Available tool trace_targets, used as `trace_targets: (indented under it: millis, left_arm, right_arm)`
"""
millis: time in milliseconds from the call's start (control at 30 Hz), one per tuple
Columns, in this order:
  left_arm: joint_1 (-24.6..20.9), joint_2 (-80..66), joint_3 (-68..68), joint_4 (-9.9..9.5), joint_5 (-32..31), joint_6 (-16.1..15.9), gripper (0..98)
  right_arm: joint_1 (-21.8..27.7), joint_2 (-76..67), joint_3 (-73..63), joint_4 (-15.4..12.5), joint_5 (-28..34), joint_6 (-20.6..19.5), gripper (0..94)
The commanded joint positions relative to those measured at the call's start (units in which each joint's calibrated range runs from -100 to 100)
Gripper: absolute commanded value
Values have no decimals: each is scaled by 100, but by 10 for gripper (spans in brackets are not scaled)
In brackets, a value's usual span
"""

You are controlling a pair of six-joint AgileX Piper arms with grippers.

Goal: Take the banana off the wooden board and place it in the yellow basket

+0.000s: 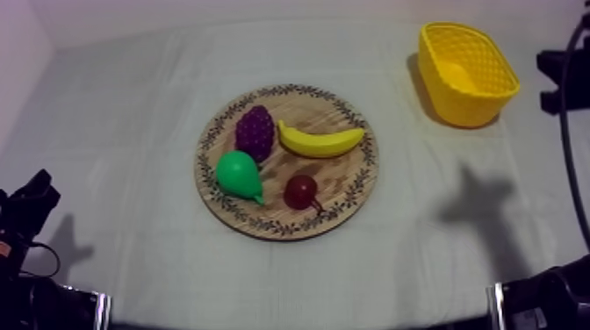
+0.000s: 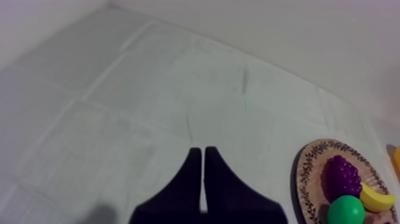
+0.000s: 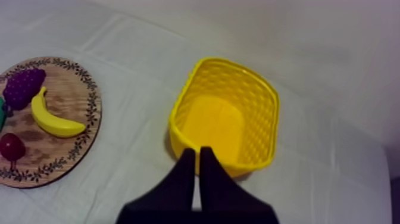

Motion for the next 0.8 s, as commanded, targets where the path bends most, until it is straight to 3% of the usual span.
trace_targets:
  millis: [0,333,767]
  left_arm:
    - [2,-5,-1,3,0,-1,1]
    - [2,-5,-1,3,0,0,1]
    - [2,-5,-1,3,0,0,1]
  right_arm:
    - [-103,688,-835,-9,166,1,5]
    - [-772,1990,-2268,-79,899,319,5]
    - [-1340,3063,-3936,-350,2405,645,5]
